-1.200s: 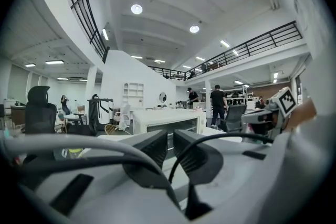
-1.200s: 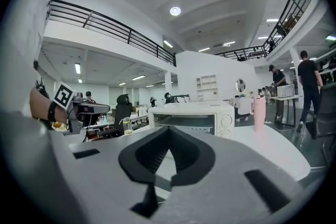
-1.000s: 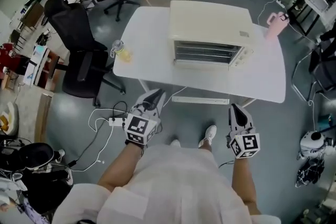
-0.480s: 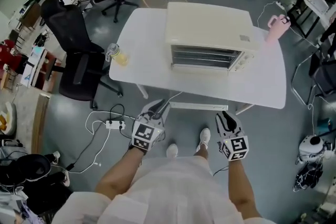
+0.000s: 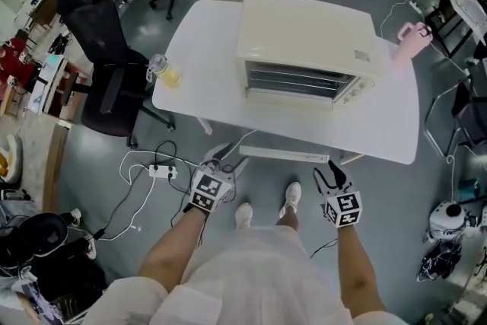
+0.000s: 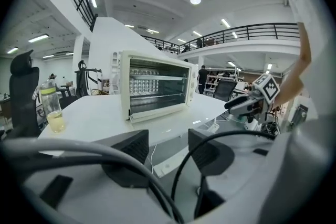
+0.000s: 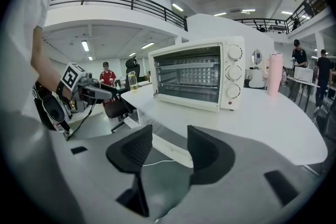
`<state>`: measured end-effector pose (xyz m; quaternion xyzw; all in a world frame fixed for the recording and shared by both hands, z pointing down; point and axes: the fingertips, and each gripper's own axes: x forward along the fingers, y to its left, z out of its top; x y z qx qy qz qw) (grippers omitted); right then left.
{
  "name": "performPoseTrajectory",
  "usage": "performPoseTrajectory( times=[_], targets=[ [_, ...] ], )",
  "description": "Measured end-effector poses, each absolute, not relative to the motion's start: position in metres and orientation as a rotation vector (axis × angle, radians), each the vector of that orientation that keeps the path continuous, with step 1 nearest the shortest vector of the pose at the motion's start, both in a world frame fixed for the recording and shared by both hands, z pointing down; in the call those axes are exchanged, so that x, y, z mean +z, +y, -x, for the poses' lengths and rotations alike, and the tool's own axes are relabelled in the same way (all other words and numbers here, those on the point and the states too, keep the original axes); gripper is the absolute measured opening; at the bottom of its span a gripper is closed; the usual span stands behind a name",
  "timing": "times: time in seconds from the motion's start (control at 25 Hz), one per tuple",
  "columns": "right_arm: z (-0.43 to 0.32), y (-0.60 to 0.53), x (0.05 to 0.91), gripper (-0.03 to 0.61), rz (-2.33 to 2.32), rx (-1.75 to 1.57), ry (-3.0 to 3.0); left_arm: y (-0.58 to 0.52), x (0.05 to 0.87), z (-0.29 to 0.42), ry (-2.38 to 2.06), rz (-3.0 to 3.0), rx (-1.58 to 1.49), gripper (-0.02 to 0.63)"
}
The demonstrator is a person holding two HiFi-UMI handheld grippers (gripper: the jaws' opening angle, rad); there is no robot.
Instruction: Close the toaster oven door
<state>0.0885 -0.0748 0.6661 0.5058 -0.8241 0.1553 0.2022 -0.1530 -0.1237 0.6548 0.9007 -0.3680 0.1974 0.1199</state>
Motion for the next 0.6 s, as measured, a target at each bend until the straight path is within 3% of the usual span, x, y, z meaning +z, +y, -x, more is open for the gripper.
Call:
performPoseTrajectory(
  times=[0.24, 0.6],
  targets=[
    [-0.107, -0.078, 0.695, 0.257, -1.429, 0.477, -2.24, -0.129, 0.696, 0.15, -1.081, -2.62, 0.68, 0.249],
    [-0.12, -0.085, 0.737, 0.296, -1.476, 0.585, -2.186, -0.132, 0.737, 0.147, -1.056, -2.55, 0.743, 0.262]
  ],
)
